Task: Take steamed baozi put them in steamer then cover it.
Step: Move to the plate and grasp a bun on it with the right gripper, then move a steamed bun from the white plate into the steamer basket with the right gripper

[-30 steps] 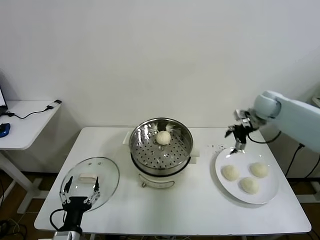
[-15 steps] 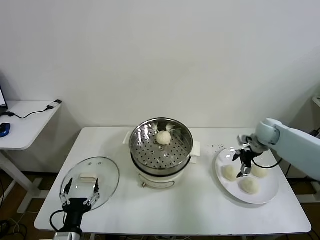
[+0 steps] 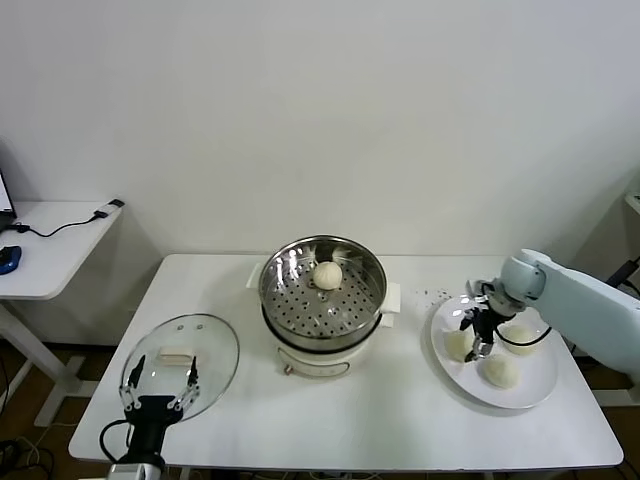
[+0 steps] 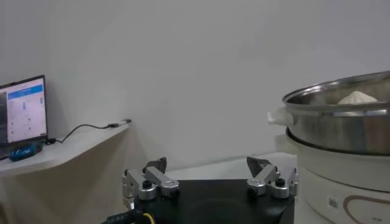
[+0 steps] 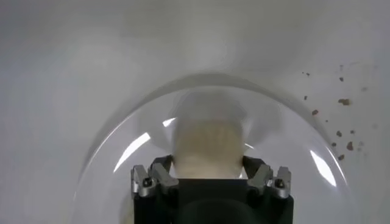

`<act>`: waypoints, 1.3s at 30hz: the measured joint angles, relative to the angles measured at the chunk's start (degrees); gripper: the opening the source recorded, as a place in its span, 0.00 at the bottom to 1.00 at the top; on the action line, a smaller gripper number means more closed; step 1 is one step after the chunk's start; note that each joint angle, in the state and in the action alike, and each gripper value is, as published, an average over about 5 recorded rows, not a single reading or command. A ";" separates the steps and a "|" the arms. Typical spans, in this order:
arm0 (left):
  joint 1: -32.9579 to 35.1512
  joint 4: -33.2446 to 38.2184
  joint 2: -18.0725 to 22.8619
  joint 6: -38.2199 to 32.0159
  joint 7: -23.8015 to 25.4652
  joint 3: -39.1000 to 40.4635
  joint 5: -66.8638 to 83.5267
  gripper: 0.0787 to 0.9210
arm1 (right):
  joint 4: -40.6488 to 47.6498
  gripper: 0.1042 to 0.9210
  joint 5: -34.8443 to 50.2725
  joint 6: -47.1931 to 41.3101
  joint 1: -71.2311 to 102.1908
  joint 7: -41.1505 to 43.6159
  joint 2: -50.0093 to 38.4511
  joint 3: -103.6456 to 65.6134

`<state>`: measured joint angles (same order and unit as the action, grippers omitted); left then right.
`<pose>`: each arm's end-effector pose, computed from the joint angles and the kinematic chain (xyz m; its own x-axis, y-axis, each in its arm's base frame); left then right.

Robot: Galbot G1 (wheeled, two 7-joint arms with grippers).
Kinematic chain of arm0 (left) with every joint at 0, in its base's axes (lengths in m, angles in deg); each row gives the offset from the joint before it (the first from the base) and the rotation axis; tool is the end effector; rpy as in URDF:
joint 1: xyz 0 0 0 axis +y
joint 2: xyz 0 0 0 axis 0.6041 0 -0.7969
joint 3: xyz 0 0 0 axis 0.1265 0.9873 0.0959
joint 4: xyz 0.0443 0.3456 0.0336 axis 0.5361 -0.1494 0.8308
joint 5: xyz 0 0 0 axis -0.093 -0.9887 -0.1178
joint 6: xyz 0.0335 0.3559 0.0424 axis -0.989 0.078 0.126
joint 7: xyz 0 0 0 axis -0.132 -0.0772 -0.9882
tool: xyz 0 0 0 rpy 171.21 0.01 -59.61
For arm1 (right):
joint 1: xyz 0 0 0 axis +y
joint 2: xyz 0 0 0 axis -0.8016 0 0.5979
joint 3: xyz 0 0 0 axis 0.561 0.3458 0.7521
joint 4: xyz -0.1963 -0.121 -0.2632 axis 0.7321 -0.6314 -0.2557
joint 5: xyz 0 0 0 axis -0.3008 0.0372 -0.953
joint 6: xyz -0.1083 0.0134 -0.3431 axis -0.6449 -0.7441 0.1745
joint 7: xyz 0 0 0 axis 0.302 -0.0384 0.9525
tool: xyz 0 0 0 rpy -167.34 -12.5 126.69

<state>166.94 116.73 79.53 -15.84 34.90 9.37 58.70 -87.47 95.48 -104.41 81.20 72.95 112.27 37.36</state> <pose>0.1266 0.0608 -0.3318 -0.9860 -0.1268 0.1084 -0.1002 0.9696 0.2232 0.5330 -0.1917 -0.2527 -0.0208 -0.1476 0.9888 -0.9894 0.1450 0.0008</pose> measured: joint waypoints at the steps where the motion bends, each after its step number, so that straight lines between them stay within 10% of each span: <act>1: 0.00 0.00 0.00 0.00 0.00 0.00 0.00 0.88 | 0.10 0.75 0.03 0.01 0.06 0.00 0.07 -0.13; 21: 0.69 1.09 0.01 -0.02 -0.01 0.52 -0.12 0.88 | 0.78 0.71 10.58 0.19 -15.90 1.26 0.48 9.48; 39: 2.00 2.68 0.47 -0.52 0.23 2.19 -0.29 0.88 | 0.97 0.71 32.13 -3.68 -39.45 -1.50 17.96 25.15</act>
<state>168.94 119.42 80.00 -16.36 35.12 11.56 58.41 -86.50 127.61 -108.09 41.75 71.44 130.23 62.51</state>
